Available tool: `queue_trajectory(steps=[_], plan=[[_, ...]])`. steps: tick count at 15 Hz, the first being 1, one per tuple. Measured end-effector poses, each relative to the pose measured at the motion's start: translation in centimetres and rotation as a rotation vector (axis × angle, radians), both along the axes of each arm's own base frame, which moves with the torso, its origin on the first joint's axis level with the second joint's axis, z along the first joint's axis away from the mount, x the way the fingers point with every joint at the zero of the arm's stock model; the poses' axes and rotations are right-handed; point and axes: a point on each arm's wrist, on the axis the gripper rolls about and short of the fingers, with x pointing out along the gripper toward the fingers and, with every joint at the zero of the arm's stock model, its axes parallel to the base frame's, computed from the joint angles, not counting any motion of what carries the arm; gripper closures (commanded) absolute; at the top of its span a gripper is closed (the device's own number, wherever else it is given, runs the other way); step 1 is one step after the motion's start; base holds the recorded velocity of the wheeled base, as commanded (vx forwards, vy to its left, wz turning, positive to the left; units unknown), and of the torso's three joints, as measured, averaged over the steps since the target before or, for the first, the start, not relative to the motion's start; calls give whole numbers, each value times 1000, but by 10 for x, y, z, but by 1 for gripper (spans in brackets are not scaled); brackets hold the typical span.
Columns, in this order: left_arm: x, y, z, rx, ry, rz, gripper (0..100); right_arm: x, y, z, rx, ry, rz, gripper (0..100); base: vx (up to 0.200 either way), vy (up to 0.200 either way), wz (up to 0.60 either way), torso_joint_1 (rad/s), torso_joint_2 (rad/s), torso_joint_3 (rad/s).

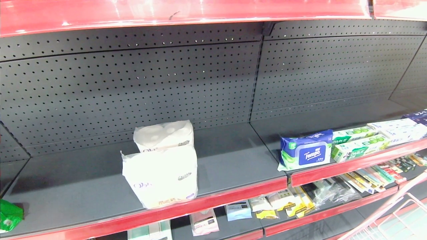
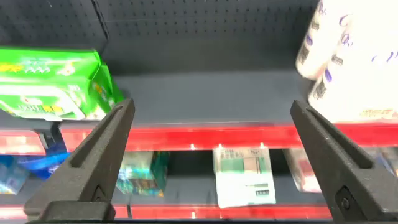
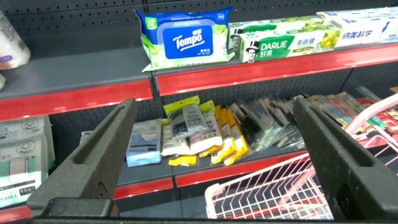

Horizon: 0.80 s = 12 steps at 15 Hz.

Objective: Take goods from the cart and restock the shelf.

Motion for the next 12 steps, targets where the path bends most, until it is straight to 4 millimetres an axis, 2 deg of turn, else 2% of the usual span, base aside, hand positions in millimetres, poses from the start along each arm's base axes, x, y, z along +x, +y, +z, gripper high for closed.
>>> queue_trajectory(steps=[3, 6, 12], plan=[[3, 1, -4, 32, -84, -3, 0, 0, 0, 0, 0, 0, 0, 0, 0, 0, 0, 0, 0, 0], [5, 1, -12, 5, -67, 0, 0, 0, 0, 0, -2, 0, 0, 0, 0, 0, 0, 0, 0, 0], [6, 1, -13, 2, -66, 0, 0, 0, 0, 0, -6, 0, 2, 0, 0, 0, 0, 0, 0, 0]])
